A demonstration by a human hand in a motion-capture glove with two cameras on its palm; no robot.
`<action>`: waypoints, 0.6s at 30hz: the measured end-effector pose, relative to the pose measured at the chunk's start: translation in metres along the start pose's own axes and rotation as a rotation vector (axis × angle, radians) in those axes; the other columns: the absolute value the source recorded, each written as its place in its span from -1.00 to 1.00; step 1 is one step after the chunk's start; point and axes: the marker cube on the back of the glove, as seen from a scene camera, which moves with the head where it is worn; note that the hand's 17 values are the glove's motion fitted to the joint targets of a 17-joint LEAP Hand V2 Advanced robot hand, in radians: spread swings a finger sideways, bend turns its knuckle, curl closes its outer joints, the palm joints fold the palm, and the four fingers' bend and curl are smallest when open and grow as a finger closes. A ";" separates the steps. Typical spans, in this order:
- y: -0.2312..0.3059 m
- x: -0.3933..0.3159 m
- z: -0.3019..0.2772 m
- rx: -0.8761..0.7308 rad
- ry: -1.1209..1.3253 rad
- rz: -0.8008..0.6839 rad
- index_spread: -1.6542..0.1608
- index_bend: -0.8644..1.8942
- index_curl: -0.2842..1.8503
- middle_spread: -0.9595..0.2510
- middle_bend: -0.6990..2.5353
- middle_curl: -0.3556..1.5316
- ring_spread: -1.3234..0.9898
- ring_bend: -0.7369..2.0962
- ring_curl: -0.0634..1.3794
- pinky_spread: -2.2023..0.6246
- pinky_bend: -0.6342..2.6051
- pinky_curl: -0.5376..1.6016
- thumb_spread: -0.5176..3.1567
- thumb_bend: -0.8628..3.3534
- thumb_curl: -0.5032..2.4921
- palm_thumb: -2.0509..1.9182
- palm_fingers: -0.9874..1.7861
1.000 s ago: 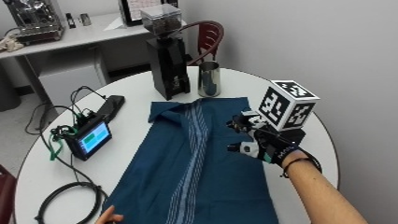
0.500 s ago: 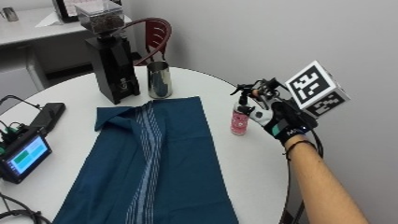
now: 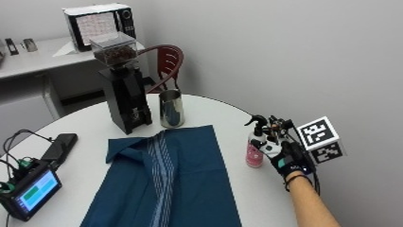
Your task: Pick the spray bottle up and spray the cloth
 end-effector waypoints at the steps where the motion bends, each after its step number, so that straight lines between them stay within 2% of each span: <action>1: 0.004 0.008 0.004 -0.002 0.001 0.008 0.39 -0.42 -0.60 0.51 -0.41 -0.22 0.12 -0.19 -0.40 0.71 -0.36 -0.13 -0.15 -0.60 -0.46 0.38 0.09; 8: 0.023 0.044 0.023 0.006 -0.043 0.037 0.38 -0.37 -0.65 0.49 -0.37 -0.21 0.12 -0.16 -0.39 0.71 -0.31 -0.12 -0.17 -0.60 -0.45 0.40 0.08; 18: 0.047 0.077 0.004 0.062 0.011 0.081 0.43 -0.29 -0.60 0.42 -0.36 -0.20 0.10 -0.13 -0.40 0.71 -0.34 -0.15 -0.19 -0.56 -0.42 0.51 0.24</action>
